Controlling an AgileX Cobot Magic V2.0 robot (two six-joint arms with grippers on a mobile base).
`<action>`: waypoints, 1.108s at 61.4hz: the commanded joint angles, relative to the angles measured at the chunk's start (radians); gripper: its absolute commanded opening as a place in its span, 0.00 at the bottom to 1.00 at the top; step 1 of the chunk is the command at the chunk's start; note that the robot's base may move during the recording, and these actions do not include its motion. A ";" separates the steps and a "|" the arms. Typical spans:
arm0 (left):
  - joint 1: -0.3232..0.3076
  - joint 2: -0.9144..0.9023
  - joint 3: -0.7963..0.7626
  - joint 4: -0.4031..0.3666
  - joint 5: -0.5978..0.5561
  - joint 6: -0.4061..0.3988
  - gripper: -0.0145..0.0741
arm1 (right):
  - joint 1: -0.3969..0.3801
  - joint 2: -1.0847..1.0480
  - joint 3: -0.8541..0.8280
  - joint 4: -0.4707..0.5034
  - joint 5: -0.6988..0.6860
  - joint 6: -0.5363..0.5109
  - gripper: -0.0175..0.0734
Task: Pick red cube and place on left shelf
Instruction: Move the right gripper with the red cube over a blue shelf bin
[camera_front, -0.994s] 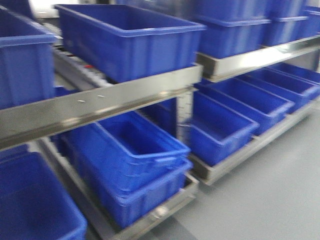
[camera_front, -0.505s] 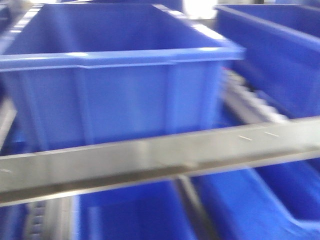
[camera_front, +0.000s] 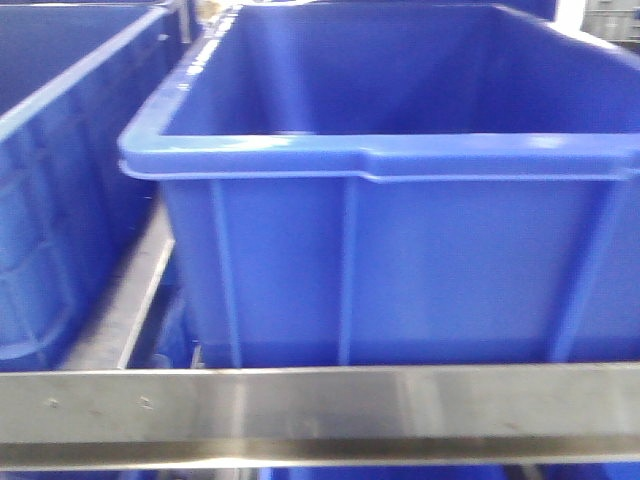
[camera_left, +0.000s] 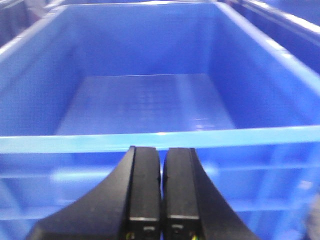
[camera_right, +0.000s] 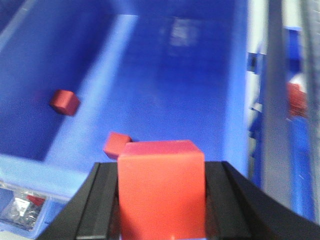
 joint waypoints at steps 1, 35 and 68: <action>-0.001 -0.015 0.025 -0.001 -0.083 0.000 0.28 | 0.002 0.002 -0.028 0.008 -0.073 -0.007 0.22; -0.001 -0.015 0.025 -0.001 -0.083 0.000 0.28 | 0.002 0.002 -0.028 0.008 -0.073 -0.007 0.22; -0.001 -0.015 0.025 -0.001 -0.083 0.000 0.28 | 0.002 0.002 -0.028 -0.011 -0.108 -0.007 0.22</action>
